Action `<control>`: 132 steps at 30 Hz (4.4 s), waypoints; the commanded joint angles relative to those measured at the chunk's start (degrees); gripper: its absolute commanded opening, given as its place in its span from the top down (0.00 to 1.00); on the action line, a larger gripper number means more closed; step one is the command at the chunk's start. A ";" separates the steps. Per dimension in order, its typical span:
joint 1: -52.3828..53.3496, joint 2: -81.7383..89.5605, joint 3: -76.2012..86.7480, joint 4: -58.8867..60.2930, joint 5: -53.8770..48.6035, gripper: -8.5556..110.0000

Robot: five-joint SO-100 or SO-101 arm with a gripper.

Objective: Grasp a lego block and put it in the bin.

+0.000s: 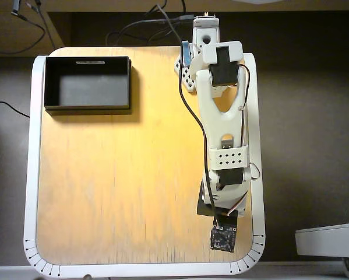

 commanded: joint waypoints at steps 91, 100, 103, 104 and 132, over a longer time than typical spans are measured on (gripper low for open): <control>92.29 57.22 26.46 7.47 26.81 0.74; 87.19 60.82 21.01 7.65 18.37 0.72; 81.56 61.88 15.56 7.65 11.78 0.72; 79.72 62.14 13.71 7.65 10.02 0.72; 21.09 79.63 6.42 6.24 3.78 0.79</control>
